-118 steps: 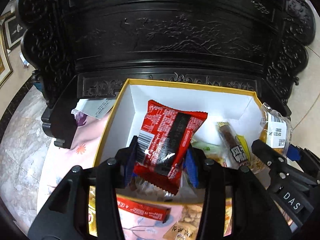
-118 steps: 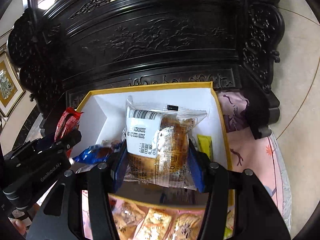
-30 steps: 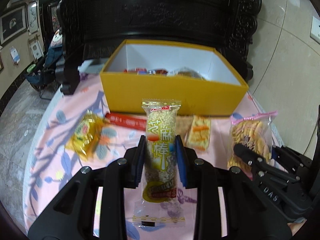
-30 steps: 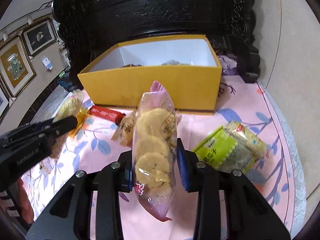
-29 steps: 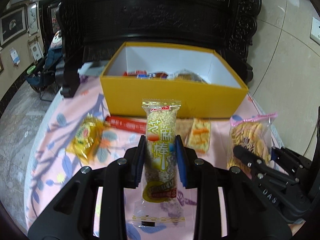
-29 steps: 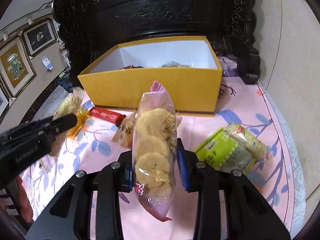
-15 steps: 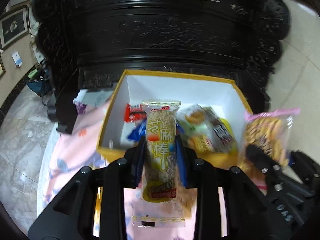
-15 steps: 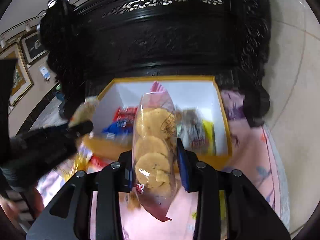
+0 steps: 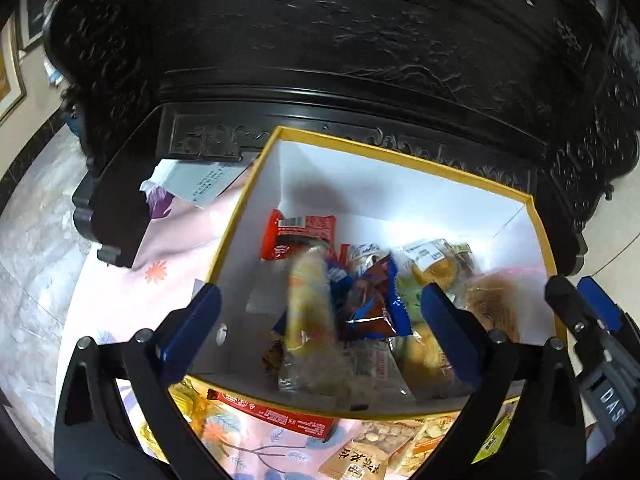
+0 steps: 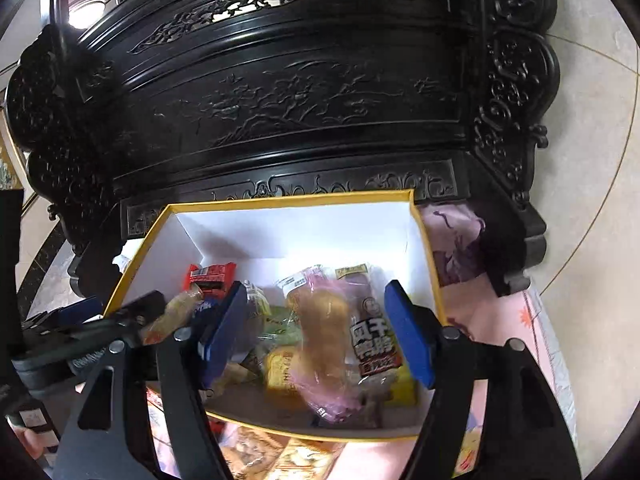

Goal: Organize snacks
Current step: 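Drop both bags into the yellow box, opening both tools, then grasp the orange-striped cracker bag with left tool while right tool grasps rice stick bag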

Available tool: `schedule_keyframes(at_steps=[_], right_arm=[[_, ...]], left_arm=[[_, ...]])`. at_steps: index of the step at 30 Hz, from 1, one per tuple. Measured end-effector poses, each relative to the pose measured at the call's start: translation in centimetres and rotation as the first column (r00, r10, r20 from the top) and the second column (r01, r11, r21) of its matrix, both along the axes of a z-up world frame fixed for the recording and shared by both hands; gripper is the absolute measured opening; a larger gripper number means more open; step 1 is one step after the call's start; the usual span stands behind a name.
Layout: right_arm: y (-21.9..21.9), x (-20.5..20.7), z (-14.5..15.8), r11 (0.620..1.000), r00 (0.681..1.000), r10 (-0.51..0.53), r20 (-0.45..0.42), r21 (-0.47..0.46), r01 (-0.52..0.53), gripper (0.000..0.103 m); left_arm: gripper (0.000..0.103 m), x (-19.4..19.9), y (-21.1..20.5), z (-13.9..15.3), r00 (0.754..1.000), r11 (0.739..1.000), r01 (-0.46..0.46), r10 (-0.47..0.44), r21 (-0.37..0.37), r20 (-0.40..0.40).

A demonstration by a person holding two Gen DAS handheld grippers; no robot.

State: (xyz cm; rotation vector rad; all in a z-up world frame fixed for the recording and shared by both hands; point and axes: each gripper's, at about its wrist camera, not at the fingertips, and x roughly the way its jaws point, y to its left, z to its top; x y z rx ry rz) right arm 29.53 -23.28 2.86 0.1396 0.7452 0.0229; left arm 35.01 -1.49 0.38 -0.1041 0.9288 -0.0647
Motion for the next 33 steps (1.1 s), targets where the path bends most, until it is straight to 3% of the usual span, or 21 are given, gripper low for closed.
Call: schedule_keyframes(at_steps=[5,7,8,12,17,22,26,27,28,30,33], right_arm=[[-3.4,-4.2,-0.4,0.999,0.999,0.027,-0.029,-0.039,-0.028,0.076],[-5.2,-6.9,-1.5,0.995,0.999,0.003,-0.038,-0.101,-0.007,0.098],[-6.2,-8.3,-2.3,0.992,0.999,-0.016,-0.038,-0.129,0.011,0.100],[-10.0,-11.7,-6.6,0.975,0.985,-0.113,-0.129,-0.204,0.085,0.100],[-13.9,-13.9,-11.0,0.984,0.955,-0.168,-0.245,-0.096,0.149,0.100],[-13.0,-14.5,-13.2,0.986,0.953,-0.132,-0.273,-0.132,0.099,0.100],[-12.4,-13.4,-15.0,0.971,0.948,-0.169,-0.268,-0.208,0.114,0.100],[-12.4,-13.1,-15.4,0.973,0.948,-0.170,-0.268,-0.199,0.118,0.087],[-12.4,-12.8,-15.6,0.984,0.952,-0.137,-0.275,-0.151,0.098,0.057],[-11.8,-13.0,-15.3,0.988,0.958,-0.121,-0.260,-0.121,0.092,0.031],[-10.2,-13.2,-15.1,0.981,0.959,-0.121,-0.258,-0.180,0.075,0.029]], left_arm=[[0.101,-3.2,0.1,-0.6,0.999,0.998,0.042,-0.043,0.046,0.020],[0.101,-5.6,0.0,-0.7,0.996,0.996,0.074,-0.076,0.056,0.042],[0.101,-6.7,-0.1,-0.7,0.995,0.995,0.086,-0.089,0.057,0.052],[0.101,-11.5,-0.9,-1.9,0.985,0.987,0.162,-0.162,0.011,0.057],[0.101,-16.6,-0.7,-4.2,0.974,0.972,0.225,-0.224,-0.062,0.028],[0.101,-20.2,-0.4,-6.1,0.971,0.968,0.240,-0.241,-0.069,-0.001],[0.101,-21.9,-0.1,-6.4,0.970,0.968,0.242,-0.243,-0.061,-0.005],[0.101,-22.1,0.1,-6.5,0.970,0.969,0.240,-0.241,-0.058,-0.004],[0.101,-22.3,0.2,-6.5,0.972,0.970,0.236,-0.237,-0.058,-0.005],[0.101,-22.3,0.9,-6.5,0.976,0.974,0.216,-0.218,-0.073,-0.016],[0.101,-22.2,1.3,-6.7,0.978,0.976,0.202,-0.205,-0.083,-0.033]])
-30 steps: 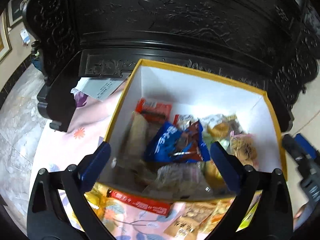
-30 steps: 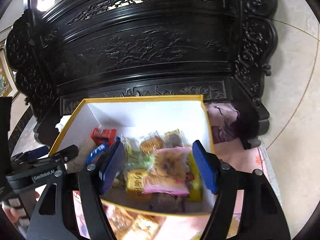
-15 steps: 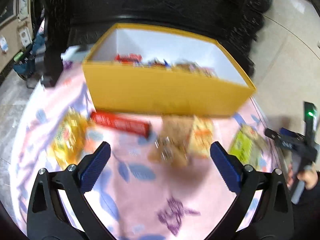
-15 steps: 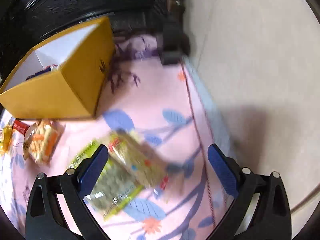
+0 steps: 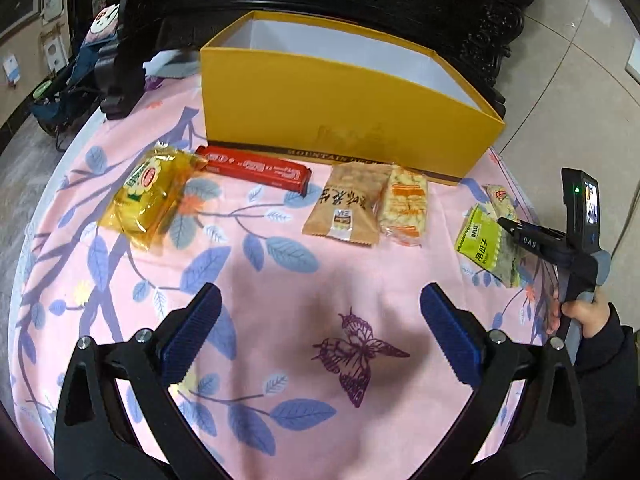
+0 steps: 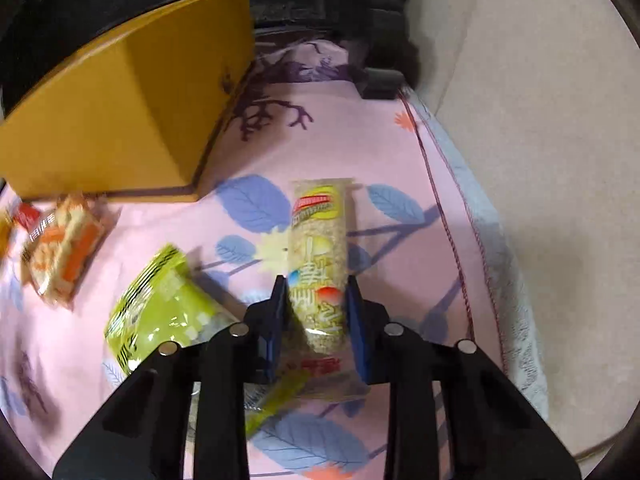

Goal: Organize snacks
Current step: 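Grasp the orange-striped cracker bag with left tool while right tool grasps rice stick bag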

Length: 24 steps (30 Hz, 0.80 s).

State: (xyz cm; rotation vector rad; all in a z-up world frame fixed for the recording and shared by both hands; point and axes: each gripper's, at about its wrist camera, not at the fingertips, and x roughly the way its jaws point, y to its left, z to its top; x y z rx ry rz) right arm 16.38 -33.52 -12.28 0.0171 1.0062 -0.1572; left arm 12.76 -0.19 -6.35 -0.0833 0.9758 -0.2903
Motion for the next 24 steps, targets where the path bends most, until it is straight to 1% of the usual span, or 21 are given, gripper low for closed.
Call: schedule_keyframes(at_steps=[1,2,4,6,8,10,13,16,17,18,20,22,23,24], right_arm=[[0.1,-0.3,0.1,1.000,1.000,0.000,-0.006,0.027,0.000,0.029],[0.1,-0.8,0.1,0.997,1.000,0.002,-0.021,0.076,-0.001,0.029],[0.5,-1.5,0.2,0.994,0.999,0.022,-0.030,0.108,-0.018,0.029],[1.6,-2.6,0.2,0.995,0.999,0.039,-0.016,0.093,-0.037,0.029],[2.5,-3.2,0.1,0.995,0.999,0.043,0.004,0.086,-0.044,0.030],[3.2,-3.7,0.0,0.996,0.999,0.043,0.029,0.073,-0.045,0.032],[2.9,-4.0,0.0,0.995,0.998,0.039,0.045,0.094,-0.043,0.032],[2.8,-4.2,0.2,0.994,0.997,0.048,0.054,0.097,-0.053,0.033],[2.8,-4.2,0.2,0.994,0.997,0.050,0.057,0.093,-0.055,0.033],[2.8,-4.3,0.2,0.994,0.997,0.051,0.061,0.093,-0.056,0.033],[2.6,-4.3,0.2,0.993,0.997,0.051,0.065,0.102,-0.057,0.034],[2.5,-4.3,0.2,0.992,0.996,0.052,0.071,0.115,-0.060,0.035],[2.4,-4.3,0.2,0.991,0.996,0.053,0.074,0.119,-0.062,0.036],[2.4,-4.3,0.2,0.990,0.995,0.055,0.078,0.124,-0.064,0.037]], left_arm=[[0.101,0.0,-0.1,-0.1,1.000,1.000,0.001,-0.001,0.005,0.001],[0.101,0.1,-0.3,-0.1,1.000,1.000,0.000,0.000,0.015,0.006],[0.101,0.4,-0.6,-0.2,1.000,0.999,0.004,-0.005,0.036,0.023],[0.101,1.3,-0.8,-0.6,1.000,0.998,-0.004,0.002,0.058,0.032],[0.101,2.8,-1.3,-1.4,1.000,0.998,-0.008,0.007,0.065,0.019],[0.101,4.4,-2.5,-2.5,1.000,0.998,0.021,-0.020,0.064,-0.012],[0.101,5.7,-4.3,-3.3,0.999,0.996,0.037,-0.036,0.085,-0.008],[0.101,6.0,-6.5,-3.1,0.996,0.996,0.088,-0.089,-0.021,-0.013],[0.101,5.9,-7.2,-3.1,0.994,0.994,0.108,-0.108,-0.033,-0.005],[0.101,5.9,-8.0,-3.1,0.992,0.991,0.130,-0.130,-0.034,0.004],[0.101,6.2,-9.8,-3.5,0.987,0.987,0.161,-0.161,-0.007,0.009],[0.100,7.3,-11.0,-4.4,0.983,0.984,0.180,-0.180,-0.009,-0.019],[0.096,7.7,-11.5,-4.7,0.982,0.983,0.185,-0.186,-0.009,-0.028],[0.089,8.3,-11.9,-5.3,0.979,0.980,0.196,-0.197,-0.008,-0.049]])
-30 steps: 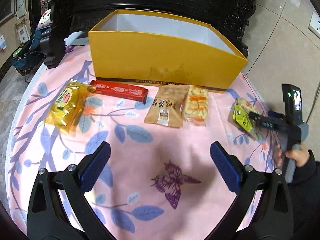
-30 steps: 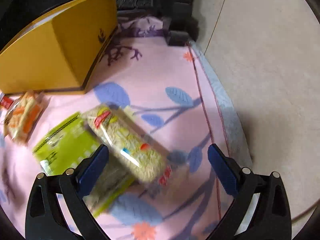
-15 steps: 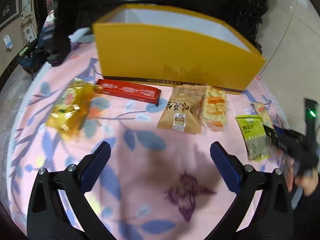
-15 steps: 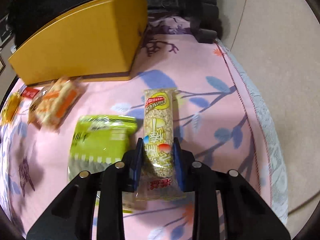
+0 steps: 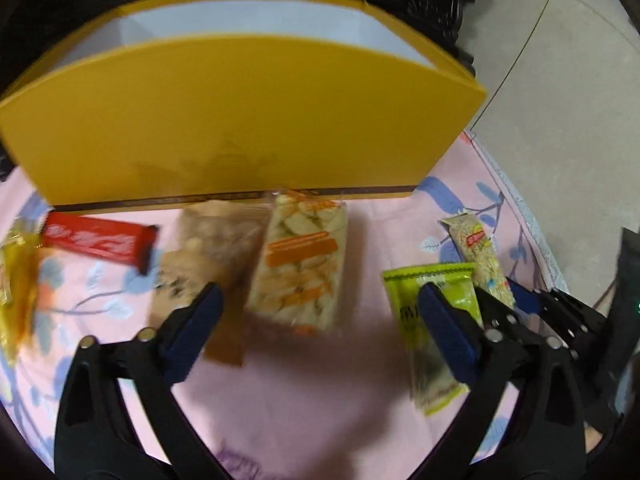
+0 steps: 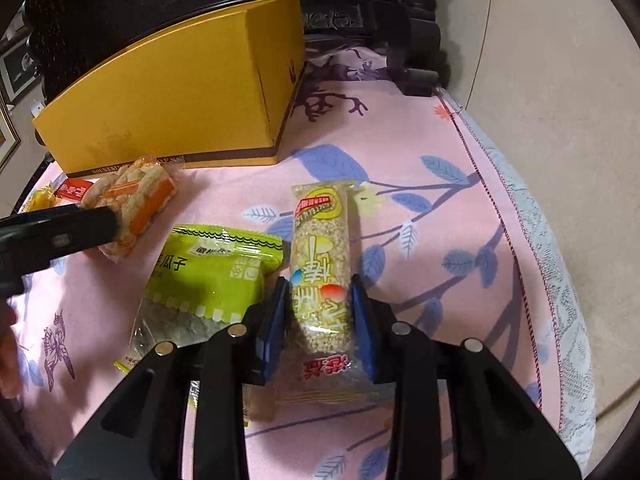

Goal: Organize snacks
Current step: 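Grasp the orange-striped cracker bag with left tool while right tool grasps rice stick bag, then lower both bags into the yellow box and open both tools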

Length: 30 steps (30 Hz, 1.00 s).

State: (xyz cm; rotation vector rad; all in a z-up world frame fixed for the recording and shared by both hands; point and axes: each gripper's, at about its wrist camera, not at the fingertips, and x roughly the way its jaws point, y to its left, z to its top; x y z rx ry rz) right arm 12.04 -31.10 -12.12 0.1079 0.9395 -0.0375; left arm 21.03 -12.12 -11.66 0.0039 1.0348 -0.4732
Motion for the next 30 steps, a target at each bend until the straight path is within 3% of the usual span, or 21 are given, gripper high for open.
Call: schedule_keyframes(at_steps=[2,6,7,8,10,15,20,26,30], right_arm=[[0.0,0.0,0.0,1.000,1.000,0.006,0.006,0.010,-0.006,0.040],[0.0,-0.1,-0.1,1.000,1.000,0.017,0.023,0.026,-0.017,0.045],[0.0,-0.1,-0.1,1.000,0.999,0.018,0.028,0.024,-0.018,0.044],[0.0,-0.2,-0.1,1.000,0.999,0.013,0.033,0.017,-0.014,0.044],[0.2,-0.2,-0.1,1.000,0.999,-0.005,0.037,-0.021,0.006,0.029],[-0.6,-0.2,0.2,0.999,0.999,-0.027,0.024,0.037,0.027,0.029],[-0.2,-1.4,2.4,0.996,0.998,-0.026,0.058,0.085,0.021,0.029],[3.7,-1.4,7.2,0.984,0.988,0.073,0.133,0.155,-0.094,0.029],[7.1,0.7,10.5,0.978,0.975,0.147,0.167,0.123,-0.169,0.029]], left_arm=[[0.080,0.9,-0.7,-1.3,1.000,0.999,0.010,-0.009,0.035,-0.029],[0.073,0.7,-2.1,-1.5,0.998,0.992,0.007,-0.014,0.128,0.055],[0.065,0.6,-2.0,-1.5,0.997,0.988,-0.019,0.008,0.154,0.072],[0.048,0.5,-1.9,-1.4,0.996,0.982,-0.042,0.026,0.182,0.088],[0.046,0.4,-1.0,-1.1,0.997,0.988,-0.050,0.040,0.144,0.070],[0.046,-2.1,0.8,-0.4,0.993,0.989,-0.098,0.090,0.110,0.076],[0.046,-6.6,3.7,2.8,0.985,0.993,-0.115,0.110,0.025,0.133],[0.046,-9.5,7.4,7.9,0.968,0.991,-0.133,0.132,-0.013,0.212],[0.046,-8.8,8.5,10.6,0.954,0.989,-0.149,0.148,-0.015,0.262]])
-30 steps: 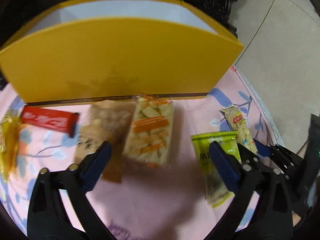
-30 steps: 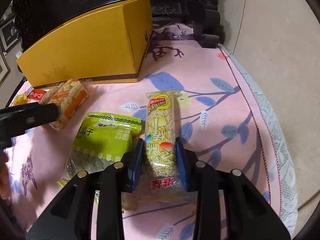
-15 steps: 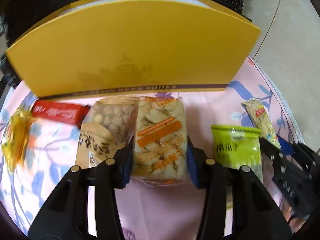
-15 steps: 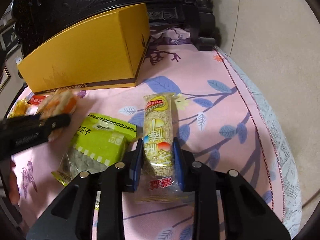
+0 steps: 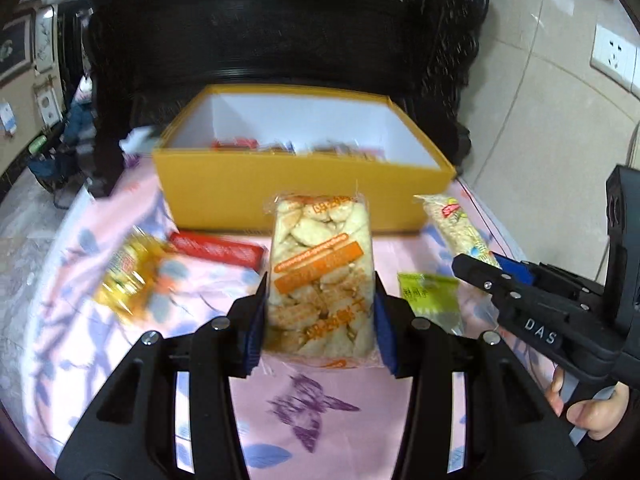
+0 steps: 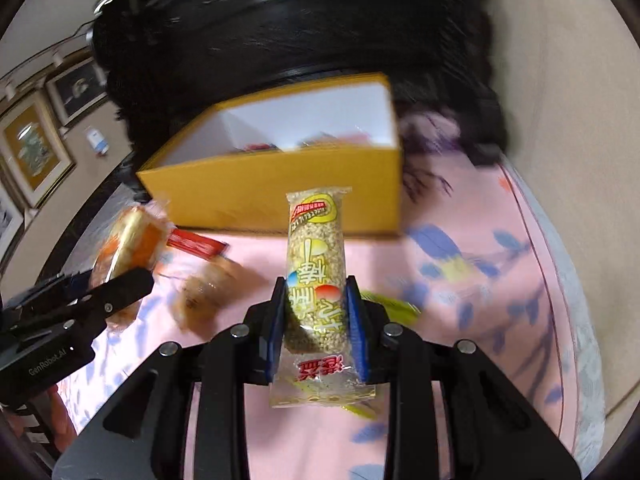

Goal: Organize snacks
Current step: 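Lower both bags into the yellow box and open both tools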

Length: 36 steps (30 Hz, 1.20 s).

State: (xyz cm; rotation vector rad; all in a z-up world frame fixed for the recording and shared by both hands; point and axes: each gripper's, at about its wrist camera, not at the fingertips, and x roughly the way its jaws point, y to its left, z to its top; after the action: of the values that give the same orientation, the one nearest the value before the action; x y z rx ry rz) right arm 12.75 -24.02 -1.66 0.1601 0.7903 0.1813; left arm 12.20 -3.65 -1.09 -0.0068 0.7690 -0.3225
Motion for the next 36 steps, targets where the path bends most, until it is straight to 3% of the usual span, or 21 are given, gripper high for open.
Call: schedule_keyframes(at_steps=[4,8,13,20,21,22,23,27,29,31,36], right_arm=[[2.1,3.2,2.6,0.999,0.999,0.042,-0.001,0.000,-0.042,0.029],[2.7,8.1,5.2,0.999,0.999,0.028,-0.015,0.039,-0.027,0.029],[2.7,12.9,5.8,0.999,1.000,-0.020,-0.019,0.032,0.020,0.029],[2.0,16.5,5.5,0.998,0.999,-0.049,0.009,0.045,0.049,0.031],[1.8,17.0,5.6,0.997,0.998,-0.058,0.027,0.043,0.057,0.042],[1.7,17.6,5.5,0.997,0.997,-0.074,0.024,0.009,0.074,0.071],[1.6,17.9,5.4,0.996,0.996,-0.087,0.025,-0.015,0.087,0.077],[0.3,15.2,5.2,0.997,0.998,-0.059,0.021,-0.053,0.060,0.079],[-0.4,12.4,4.5,0.998,0.999,-0.047,-0.003,-0.044,0.047,0.085],[-1.3,8.2,2.7,0.997,0.998,-0.060,-0.032,-0.044,0.059,0.098],[-2.3,0.6,-4.0,0.975,0.971,-0.193,-0.138,-0.141,0.174,0.098]], left_arm=[[0.046,3.4,0.4,1.7,1.000,1.000,-0.014,0.014,0.001,-0.015],[0.046,10.0,1.0,3.5,0.997,0.999,-0.040,0.039,-0.009,-0.069],[0.046,16.9,0.6,3.5,0.988,0.993,-0.111,0.113,0.026,-0.102],[0.048,21.7,1.3,2.5,0.978,0.987,-0.162,0.161,0.005,-0.134],[0.069,22.3,1.6,2.4,0.974,0.984,-0.175,0.173,-0.004,-0.145],[0.085,22.8,1.7,2.3,0.970,0.983,-0.185,0.182,-0.005,-0.160],[0.099,22.9,2.1,2.2,0.965,0.978,-0.207,0.203,-0.006,-0.164],[0.099,20.8,3.3,1.9,0.968,0.974,-0.225,0.226,0.019,-0.112],[0.099,18.1,3.9,1.6,0.974,0.976,-0.211,0.214,0.046,-0.079],[0.099,14.6,4.6,1.0,0.979,0.979,-0.195,0.198,0.067,-0.046],[0.099,6.7,6.8,-2.4,0.982,0.984,-0.176,0.177,0.026,-0.060]])
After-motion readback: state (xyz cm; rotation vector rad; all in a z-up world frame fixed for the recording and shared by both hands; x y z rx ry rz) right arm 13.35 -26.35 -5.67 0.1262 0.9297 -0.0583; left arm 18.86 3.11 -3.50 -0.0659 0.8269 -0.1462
